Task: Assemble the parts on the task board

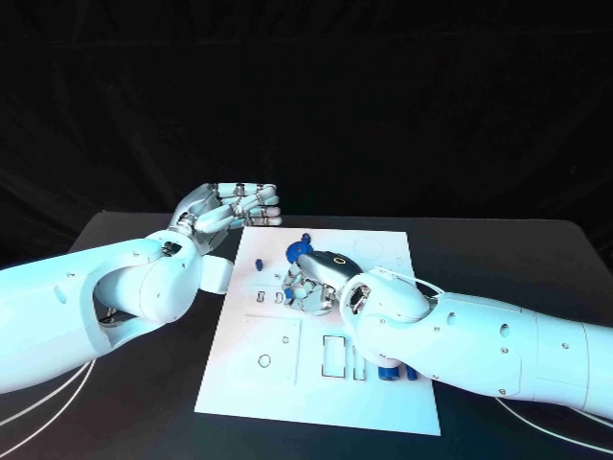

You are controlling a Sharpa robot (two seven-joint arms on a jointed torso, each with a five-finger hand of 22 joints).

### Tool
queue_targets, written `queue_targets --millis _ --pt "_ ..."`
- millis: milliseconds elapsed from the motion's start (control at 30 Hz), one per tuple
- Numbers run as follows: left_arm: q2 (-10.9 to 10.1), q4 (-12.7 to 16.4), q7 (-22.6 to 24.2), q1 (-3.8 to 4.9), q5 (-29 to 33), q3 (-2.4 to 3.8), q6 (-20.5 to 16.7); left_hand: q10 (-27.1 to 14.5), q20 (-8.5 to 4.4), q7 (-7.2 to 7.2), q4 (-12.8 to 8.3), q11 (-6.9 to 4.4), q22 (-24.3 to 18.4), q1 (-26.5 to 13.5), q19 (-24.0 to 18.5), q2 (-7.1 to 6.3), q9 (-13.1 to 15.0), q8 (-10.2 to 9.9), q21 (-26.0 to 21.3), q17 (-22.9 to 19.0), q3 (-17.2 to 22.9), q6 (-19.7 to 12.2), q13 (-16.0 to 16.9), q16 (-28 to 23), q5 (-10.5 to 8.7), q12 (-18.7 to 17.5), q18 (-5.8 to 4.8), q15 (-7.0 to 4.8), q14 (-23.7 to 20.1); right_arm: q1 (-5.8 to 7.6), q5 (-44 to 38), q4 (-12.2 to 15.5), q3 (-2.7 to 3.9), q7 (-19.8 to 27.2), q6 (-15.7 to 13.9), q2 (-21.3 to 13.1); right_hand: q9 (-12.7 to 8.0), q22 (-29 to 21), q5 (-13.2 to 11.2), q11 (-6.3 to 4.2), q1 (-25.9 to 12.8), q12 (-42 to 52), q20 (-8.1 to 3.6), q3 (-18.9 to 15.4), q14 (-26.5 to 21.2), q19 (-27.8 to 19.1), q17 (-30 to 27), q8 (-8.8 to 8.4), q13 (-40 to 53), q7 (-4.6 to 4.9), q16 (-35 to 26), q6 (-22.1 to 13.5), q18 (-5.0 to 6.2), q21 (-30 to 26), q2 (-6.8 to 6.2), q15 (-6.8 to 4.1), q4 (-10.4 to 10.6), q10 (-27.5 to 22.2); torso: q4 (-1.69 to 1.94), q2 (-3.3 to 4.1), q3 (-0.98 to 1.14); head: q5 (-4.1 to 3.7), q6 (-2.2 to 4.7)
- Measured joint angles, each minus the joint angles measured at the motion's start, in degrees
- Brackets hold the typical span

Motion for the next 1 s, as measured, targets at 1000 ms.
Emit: queue_targets --millis 1000 --pt "-0.1 0.0 -0.1 0.0 0.0 0.0 0.0 0.2 0.0 0.0 0.0 0.21 0.0 0.0 0.0 0.0 0.0 0.0 0.0 0.0 0.0 0.0 0.0 -0.3 0.0 0.0 -0.01 0.0 0.0 -0.24 -1.6 -0.4 0.08 -0.2 0.5 0.3 0.9 0.0 -0.1 0.81 -2.1 -1.7 0.0 -0.4 0.0 0.0 0.0 -0.32 0.0 1.08 0.0 -1.8 0.0 0.0 -1.31 0.0 0.5 -1.2 0.0 -0.05 -0.01 0.14 -0.3"
